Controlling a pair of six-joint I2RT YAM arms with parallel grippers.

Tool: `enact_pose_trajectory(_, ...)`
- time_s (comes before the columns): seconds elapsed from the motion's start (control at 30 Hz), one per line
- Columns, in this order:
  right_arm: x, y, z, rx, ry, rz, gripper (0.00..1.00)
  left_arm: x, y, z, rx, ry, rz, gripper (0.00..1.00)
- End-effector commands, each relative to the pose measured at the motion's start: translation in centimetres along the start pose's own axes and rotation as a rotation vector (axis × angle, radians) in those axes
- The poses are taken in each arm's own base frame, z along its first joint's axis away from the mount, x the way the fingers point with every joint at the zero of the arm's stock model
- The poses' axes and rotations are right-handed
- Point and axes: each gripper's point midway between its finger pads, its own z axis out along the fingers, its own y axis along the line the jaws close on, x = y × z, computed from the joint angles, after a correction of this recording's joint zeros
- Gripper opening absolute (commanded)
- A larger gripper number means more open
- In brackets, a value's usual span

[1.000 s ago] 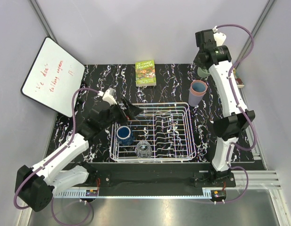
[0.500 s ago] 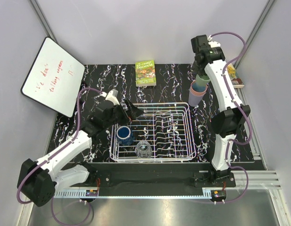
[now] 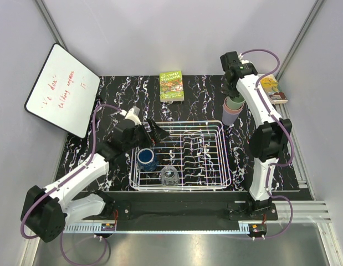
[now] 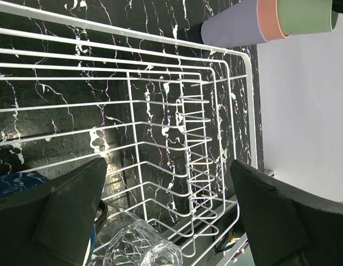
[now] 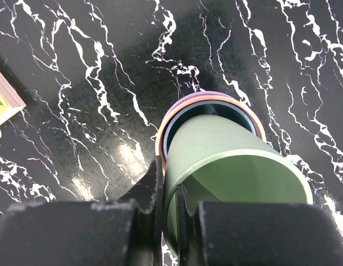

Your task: Unload the cups from the dish rack

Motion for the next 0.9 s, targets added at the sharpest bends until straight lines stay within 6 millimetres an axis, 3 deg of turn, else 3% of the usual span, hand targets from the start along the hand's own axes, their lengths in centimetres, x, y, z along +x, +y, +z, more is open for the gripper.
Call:
enact_pose_trajectory(0.0, -2.3, 0.7, -2.4, -0.074, -0.072, 0.050, 0.09, -0.3, -0.6, 0.0, 0.032, -0.015, 0.011, 0.99)
enact_pose_trajectory(0.07, -3.0, 0.7, -3.1, -0.084, -0.095, 0.056, 0.22, -0.3, -0.6, 0.1, 0.031, -0.014, 0.010, 0.99)
enact_pose_trajectory(0.23, -4.6, 0.6, -5.0, -0.110, -0.149, 0.065, 0.41, -0.5, -0.8, 0.1, 0.038, -0.022, 0.017, 0.99)
enact_pose_trajectory(0.4, -5.4, 0.5, -7.0, -0.145, -0.177, 0.086, 0.46, -0.8, -0.9, -0.1, 0.038, -0.034, 0.028, 0.99)
enact_pose_trajectory(0.5, -5.6, 1.1, -9.9, -0.251, -0.197, 0.108, 0.46, -1.1, -0.5, -0.5, 0.010, -0.054, 0.048, 0.99)
enact_pose_trajectory(0.53, -6.6, 1.5, -12.4, -0.321, -0.250, 0.128, 0.47, -1.6, -0.7, -0.7, 0.005, -0.065, 0.055, 0.99)
enact_pose_trajectory(0.6, -5.3, 2.3, -13.5, -0.407, -0.233, 0.118, 0.50, -1.9, 0.0, -0.9, -0.048, -0.067, 0.083, 0.99)
enact_pose_trajectory(0.63, -6.1, 2.7, -16.4, -0.503, -0.290, 0.132, 0.53, -2.0, 0.2, -1.1, -0.068, -0.068, 0.093, 0.99)
enact_pose_trajectory(0.67, -3.7, 3.5, -16.0, -0.571, -0.221, 0.095, 0.56, -2.3, 0.7, -1.4, -0.113, -0.071, 0.098, 0.99)
enact_pose_trajectory(0.7, -3.0, 3.8, -16.6, -0.616, -0.216, 0.092, 0.59, -2.2, 1.0, -1.5, -0.136, -0.063, 0.115, 0.99)
enact_pose_trajectory(0.73, -3.1, 3.8, -19.1, -0.698, -0.260, 0.099, 0.62, -2.3, 1.6, -1.7, -0.172, -0.067, 0.123, 0.99)
enact_pose_trajectory(0.77, -0.1, 4.5, -18.4, -0.747, -0.188, 0.052, 0.65, -2.4, 2.5, -2.1, -0.233, -0.070, 0.130, 0.99)
enact_pose_trajectory(0.83, 1.4, 4.3, -20.2, -0.806, -0.206, 0.041, 0.68, -1.9, 3.0, -2.4, -0.277, -0.064, 0.152, 0.99)
enact_pose_trajectory(0.87, 3.9, 4.7, -19.6, -0.811, -0.169, 0.000, 0.68, -1.7, 3.8, -2.8, -0.322, -0.066, 0.162, 0.99)
